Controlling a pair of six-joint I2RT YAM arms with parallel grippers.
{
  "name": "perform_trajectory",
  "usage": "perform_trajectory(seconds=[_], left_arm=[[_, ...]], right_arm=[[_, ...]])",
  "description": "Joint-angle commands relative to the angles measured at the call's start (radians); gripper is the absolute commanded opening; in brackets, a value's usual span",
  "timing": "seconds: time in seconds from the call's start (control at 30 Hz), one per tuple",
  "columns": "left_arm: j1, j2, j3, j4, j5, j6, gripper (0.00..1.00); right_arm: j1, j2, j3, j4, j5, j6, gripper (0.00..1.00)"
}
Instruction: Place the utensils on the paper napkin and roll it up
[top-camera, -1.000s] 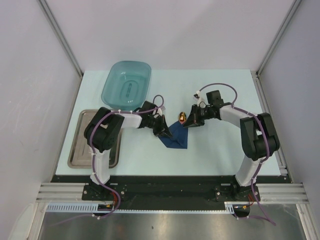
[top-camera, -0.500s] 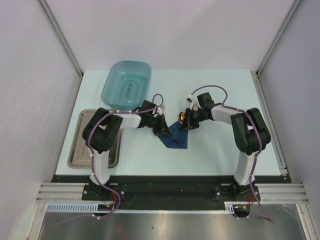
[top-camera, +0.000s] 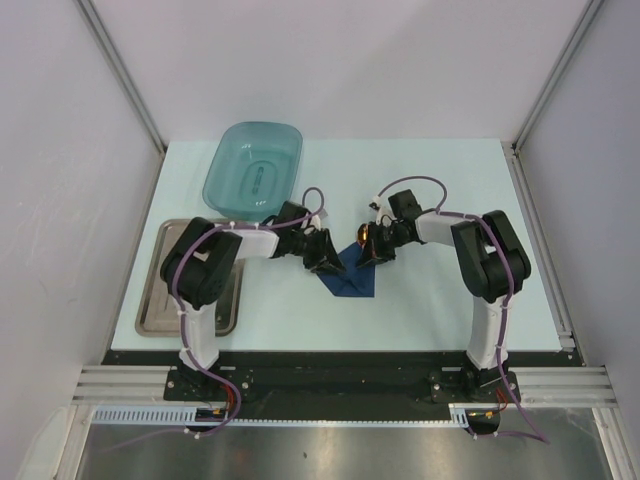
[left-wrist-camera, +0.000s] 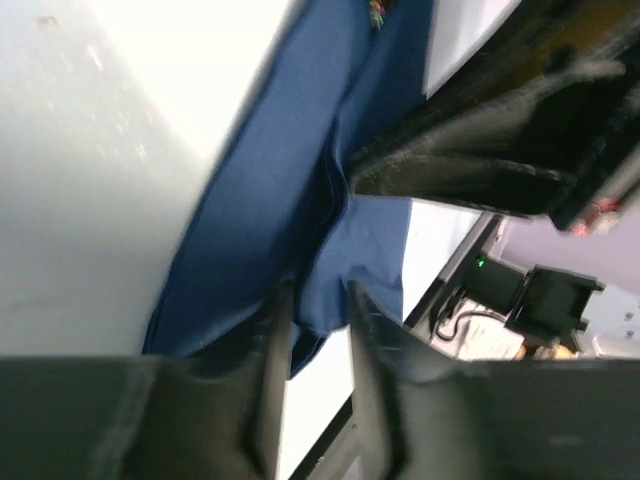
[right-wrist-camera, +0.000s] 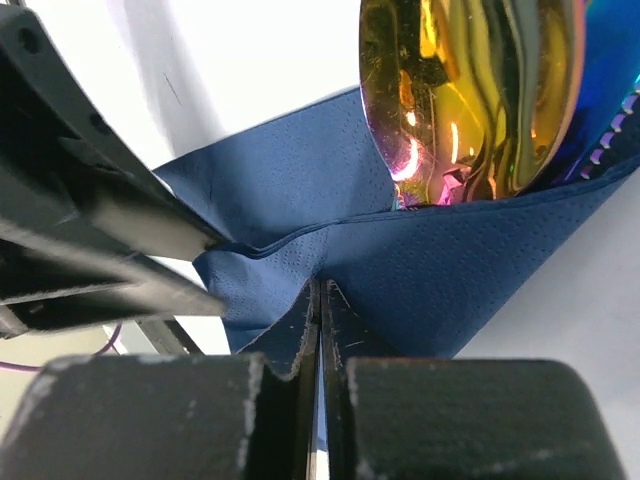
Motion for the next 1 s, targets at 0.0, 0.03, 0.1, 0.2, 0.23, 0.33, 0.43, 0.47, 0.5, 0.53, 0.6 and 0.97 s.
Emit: perform_trajectory(seconds=[0.0, 0.03, 0.1, 0.2, 0.23, 0.33, 0.43, 0.47, 0.5, 0.53, 0.6, 0.97], left_arm=[[0.022, -0.138, -0.040, 0.107, 0.068, 0.038, 0.40], [0.022, -0.151, -0.044, 0.107, 0.075, 0.057, 0.42], [0.022, -0.192, -0.064, 0.123, 0.094, 0.062, 0.43], [0.006, -0.227, -0.080, 0.166, 0.112, 0.072, 0.43], [-0.003, -0.238, -0.069, 0.163, 0.115, 0.080, 0.43], [-0.053, -0.225, -0.035, 0.138, 0.121, 0.109, 0.42], [-0.101, -0.177, -0.012, 0.135, 0.106, 0.118, 0.38], [-0.107, -0.163, -0.009, 0.140, 0.103, 0.106, 0.37], [-0.112, -0.148, -0.008, 0.144, 0.097, 0.100, 0.35], [-0.119, -0.116, -0.005, 0.155, 0.097, 0.089, 0.34], [-0.122, -0.087, -0.006, 0.186, 0.083, 0.059, 0.33], [-0.115, 0.052, -0.034, 0.109, -0.009, 0.045, 0.15]], right_arm=[[0.011, 0.039, 0.019, 0.014, 0.036, -0.028, 0.00], [0.012, 0.045, 0.019, 0.013, 0.039, -0.028, 0.00], [0.011, 0.048, 0.018, 0.008, 0.043, -0.031, 0.00], [0.011, 0.056, 0.016, 0.002, 0.046, -0.036, 0.00], [0.011, 0.056, 0.015, 0.002, 0.046, -0.036, 0.00], [0.011, 0.060, 0.016, 0.003, 0.043, -0.033, 0.00], [0.011, 0.063, 0.019, 0.008, 0.044, -0.029, 0.00], [0.011, 0.065, 0.019, 0.008, 0.047, -0.029, 0.00], [0.011, 0.065, 0.019, 0.008, 0.047, -0.029, 0.00], [0.011, 0.066, 0.018, 0.006, 0.047, -0.031, 0.00], [0.009, 0.069, 0.016, 0.005, 0.046, -0.033, 0.00], [0.002, 0.071, 0.024, 0.003, 0.053, -0.045, 0.00]])
